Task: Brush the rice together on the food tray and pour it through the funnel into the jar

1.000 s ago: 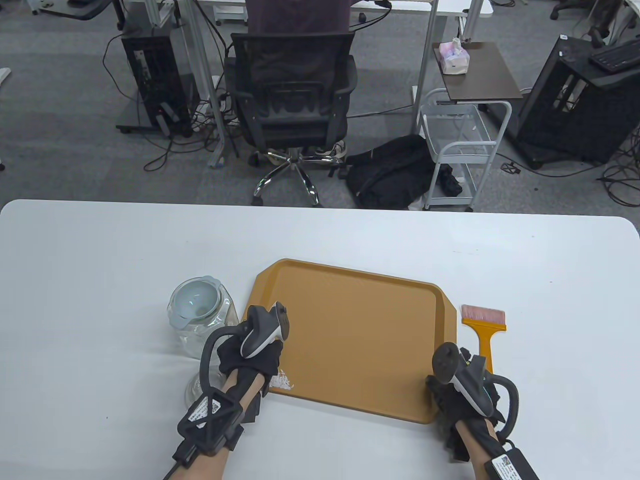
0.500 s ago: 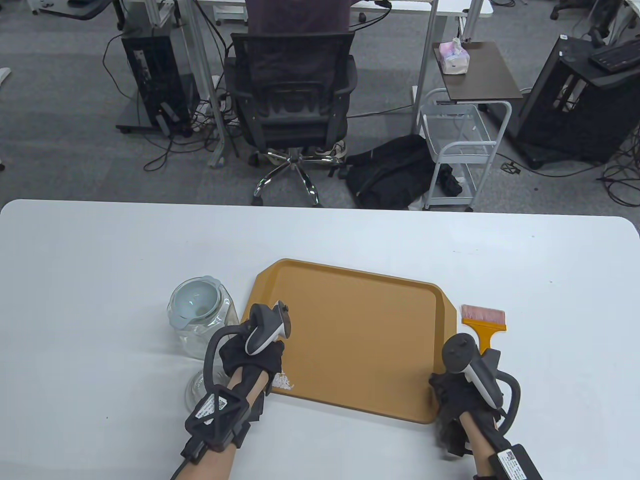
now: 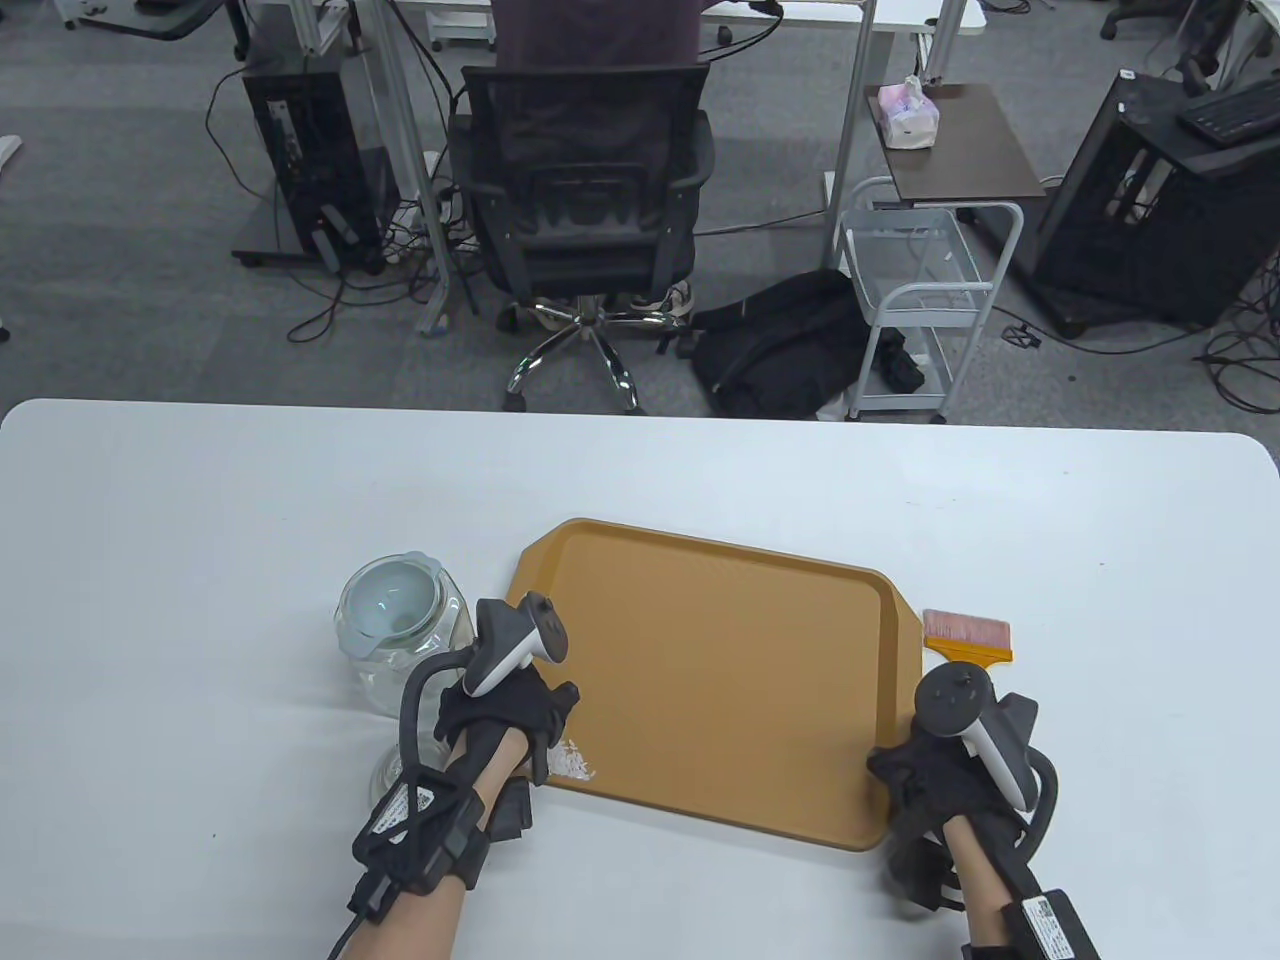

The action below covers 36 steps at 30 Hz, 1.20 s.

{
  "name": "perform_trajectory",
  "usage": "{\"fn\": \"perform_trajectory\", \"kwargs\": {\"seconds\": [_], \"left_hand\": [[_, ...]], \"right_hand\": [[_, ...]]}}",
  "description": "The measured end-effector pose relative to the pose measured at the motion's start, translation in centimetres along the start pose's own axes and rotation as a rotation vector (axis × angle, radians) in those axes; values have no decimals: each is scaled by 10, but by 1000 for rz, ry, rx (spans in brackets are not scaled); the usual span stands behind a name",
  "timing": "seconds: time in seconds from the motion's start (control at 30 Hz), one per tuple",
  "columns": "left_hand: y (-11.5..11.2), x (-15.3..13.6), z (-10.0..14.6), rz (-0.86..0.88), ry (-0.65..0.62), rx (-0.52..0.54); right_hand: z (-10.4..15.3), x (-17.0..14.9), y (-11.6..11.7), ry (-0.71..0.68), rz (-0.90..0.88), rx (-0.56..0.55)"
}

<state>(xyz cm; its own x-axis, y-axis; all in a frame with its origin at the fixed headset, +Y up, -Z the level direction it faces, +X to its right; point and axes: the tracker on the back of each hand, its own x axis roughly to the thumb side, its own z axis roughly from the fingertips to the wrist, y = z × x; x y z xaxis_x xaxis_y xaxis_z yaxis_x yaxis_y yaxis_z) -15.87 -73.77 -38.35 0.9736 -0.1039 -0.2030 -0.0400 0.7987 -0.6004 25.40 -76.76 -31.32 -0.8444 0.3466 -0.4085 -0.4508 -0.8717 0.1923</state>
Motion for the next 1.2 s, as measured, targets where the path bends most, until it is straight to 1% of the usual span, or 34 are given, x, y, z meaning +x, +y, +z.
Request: {"fn": "perform_trajectory", "kwargs": {"seconds": [0.13, 0.23, 0.37, 0.47, 0.5, 0.57, 0.63, 0.7, 0.8, 0.87, 0.93, 1.03, 1.13, 1.2], "left_hand": [[0, 0, -3, 64, -9, -44], [0, -2, -3, 91, -38, -64], [2, -7, -5, 167, -72, -89], [4, -12, -6, 272, -125, -165], [5, -14, -5, 302, -138, -175], [6, -19, -4, 391, -191, -189], [8, -22, -2, 474, -239, -179], [10, -23, 1, 531, -287, -165], [15, -25, 9, 584, -345, -92], [22, -29, 17, 601, -389, -25], [32, -36, 27, 621, -452, 0], [47, -52, 43, 700, -550, 48], [63, -67, 58, 778, -648, 92], [74, -78, 67, 854, -713, 154]], "right_hand": [[-1, -6, -1, -11, -59, 28], [-2, -11, -5, -14, -69, 18], [0, -18, -12, -23, -119, 18], [2, -25, -19, -21, -145, -13], [2, -29, -22, -29, -163, -37], [-1, -41, -30, -40, -286, -35], [-2, -51, -35, -56, -383, -42], [-1, -57, -41, -62, -401, -40], [2, -63, -48, -83, -443, -63], [6, -65, -55, -113, -504, -82], [11, -66, -62, -148, -559, -99], [19, -65, -74, -210, -634, -125], [29, -63, -85, -264, -671, -162], [38, -58, -89, -292, -676, -192]]}}
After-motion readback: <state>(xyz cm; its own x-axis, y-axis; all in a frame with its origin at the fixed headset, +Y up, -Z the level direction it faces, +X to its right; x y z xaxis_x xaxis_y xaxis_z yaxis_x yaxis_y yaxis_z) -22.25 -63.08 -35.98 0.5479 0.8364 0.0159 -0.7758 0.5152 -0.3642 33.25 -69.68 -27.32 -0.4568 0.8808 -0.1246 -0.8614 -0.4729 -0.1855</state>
